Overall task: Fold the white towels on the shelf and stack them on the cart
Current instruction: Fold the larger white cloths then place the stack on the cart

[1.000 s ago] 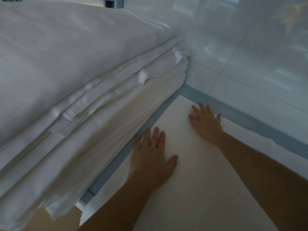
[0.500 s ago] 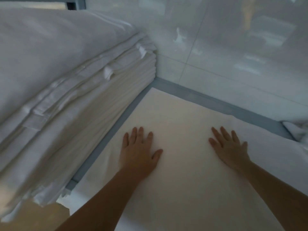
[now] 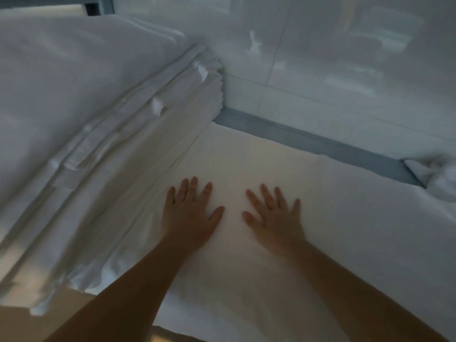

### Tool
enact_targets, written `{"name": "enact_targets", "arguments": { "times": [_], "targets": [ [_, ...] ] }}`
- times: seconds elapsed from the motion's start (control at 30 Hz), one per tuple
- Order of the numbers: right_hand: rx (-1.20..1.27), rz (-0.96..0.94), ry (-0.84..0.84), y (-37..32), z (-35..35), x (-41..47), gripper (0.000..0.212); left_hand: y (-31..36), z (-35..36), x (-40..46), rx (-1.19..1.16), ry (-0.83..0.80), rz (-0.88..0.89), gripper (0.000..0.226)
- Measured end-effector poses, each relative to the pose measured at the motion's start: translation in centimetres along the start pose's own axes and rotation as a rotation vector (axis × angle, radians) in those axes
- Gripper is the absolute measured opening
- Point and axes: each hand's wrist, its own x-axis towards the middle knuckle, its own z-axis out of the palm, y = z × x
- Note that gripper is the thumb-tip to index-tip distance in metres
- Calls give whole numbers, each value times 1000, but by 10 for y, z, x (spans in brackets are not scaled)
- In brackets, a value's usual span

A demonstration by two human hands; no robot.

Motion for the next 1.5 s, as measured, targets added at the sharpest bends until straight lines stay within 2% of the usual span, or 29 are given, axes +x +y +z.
{"name": "enact_targets", "arguments": {
  "times": [0.03,0.1,0.2,0.27,0.33,0.4,0.47,0.53,0.6,0.73,0.97,1.07,1.13,1.17,1.3,1.5],
  "targets": [
    [7,-33,5,-2,4,-8,65,0,1,0,1,2,-1,82],
    [-19,27,26,30,2,-18,63,-1,1,1,5,2,-3,81],
    [-20,298,64,123,0,-48,57,-1,-4,1,25,-9,1,77],
    [52,466,21,178,-1,-87,55,3,-10,-1,38,-33,-12,71],
    [103,603,-26,204,-2,-125,54,17,-15,-8,60,-45,-53,60],
    [148,660,-59,194,-2,-141,54,51,-17,-24,49,-56,-36,52],
    [177,534,-59,150,0,-141,53,104,-11,-47,18,-122,108,54],
    [112,287,17,93,13,-142,52,157,-2,-73,11,-179,266,57],
    [71,177,85,63,19,-147,52,185,6,-88,33,-178,327,57],
    [74,272,144,110,22,-167,54,157,9,-90,102,-82,279,64],
    [135,549,15,235,23,-228,58,55,-7,-82,71,-111,10,80],
    [228,675,-49,253,15,-242,58,26,-18,-90,52,-158,-146,83],
    [266,732,-71,237,10,-239,59,44,-24,-98,16,-179,-217,86],
    [264,712,-80,220,8,-235,59,61,-25,-102,9,-197,-196,85],
    [174,418,-52,147,17,-223,60,128,-13,-124,82,-212,81,76],
    [117,408,8,148,28,-218,61,128,5,-117,95,-125,89,79]
  ]
}}
